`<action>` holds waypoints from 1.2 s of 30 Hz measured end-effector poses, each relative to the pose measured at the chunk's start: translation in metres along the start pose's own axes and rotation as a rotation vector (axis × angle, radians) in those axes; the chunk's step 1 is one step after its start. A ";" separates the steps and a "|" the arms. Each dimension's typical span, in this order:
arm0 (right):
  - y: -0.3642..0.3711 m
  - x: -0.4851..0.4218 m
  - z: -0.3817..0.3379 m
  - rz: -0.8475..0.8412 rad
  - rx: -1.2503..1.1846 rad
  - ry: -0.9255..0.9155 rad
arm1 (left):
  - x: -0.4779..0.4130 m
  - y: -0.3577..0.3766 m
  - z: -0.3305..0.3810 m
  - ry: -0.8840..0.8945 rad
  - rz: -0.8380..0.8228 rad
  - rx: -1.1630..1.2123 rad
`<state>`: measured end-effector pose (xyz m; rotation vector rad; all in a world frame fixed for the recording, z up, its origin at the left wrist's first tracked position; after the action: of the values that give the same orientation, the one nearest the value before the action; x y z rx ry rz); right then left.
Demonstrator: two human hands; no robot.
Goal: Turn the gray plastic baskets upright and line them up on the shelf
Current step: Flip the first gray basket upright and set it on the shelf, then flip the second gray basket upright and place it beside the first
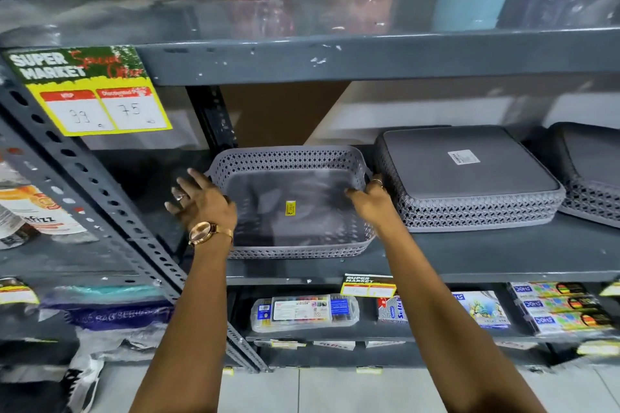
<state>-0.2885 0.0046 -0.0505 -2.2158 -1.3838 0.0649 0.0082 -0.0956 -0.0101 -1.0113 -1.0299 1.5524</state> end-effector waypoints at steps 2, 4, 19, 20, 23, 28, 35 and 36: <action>-0.011 0.004 -0.001 -0.020 0.009 -0.022 | 0.013 -0.015 0.038 0.117 0.096 0.000; -0.036 0.005 -0.006 0.015 -0.014 -0.064 | 0.031 -0.024 0.091 0.269 0.145 0.067; -0.326 -0.070 0.077 0.283 0.236 -0.078 | 0.136 0.078 0.334 0.329 -0.265 0.377; -0.328 -0.076 0.086 0.255 0.242 -0.055 | 0.132 0.086 0.330 0.257 -0.298 0.427; -0.322 -0.090 0.108 0.114 0.134 -0.001 | 0.130 0.113 0.316 0.016 -0.420 0.467; -0.320 -0.091 0.117 0.141 -0.059 0.020 | 0.137 0.114 0.310 -0.092 -0.335 0.603; -0.367 -0.058 0.091 0.431 -0.471 -0.200 | 0.138 0.074 0.308 -0.117 -0.025 1.177; -0.372 -0.053 0.089 0.449 -0.521 -0.210 | 0.138 0.070 0.306 -0.138 -0.028 1.270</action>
<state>-0.6474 0.1225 0.0284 -3.0034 -1.0558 0.1071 -0.3250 -0.0134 -0.0029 0.0057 0.0035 1.8034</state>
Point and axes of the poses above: each hand's wrist, its own x-axis away from the middle knuckle, its own y-axis out of the palm, z = x × y, the point moved 8 cm from there along -x, towards the middle knuckle, and after that the axes turned 1 degree about -y, right-handed, at the moved point
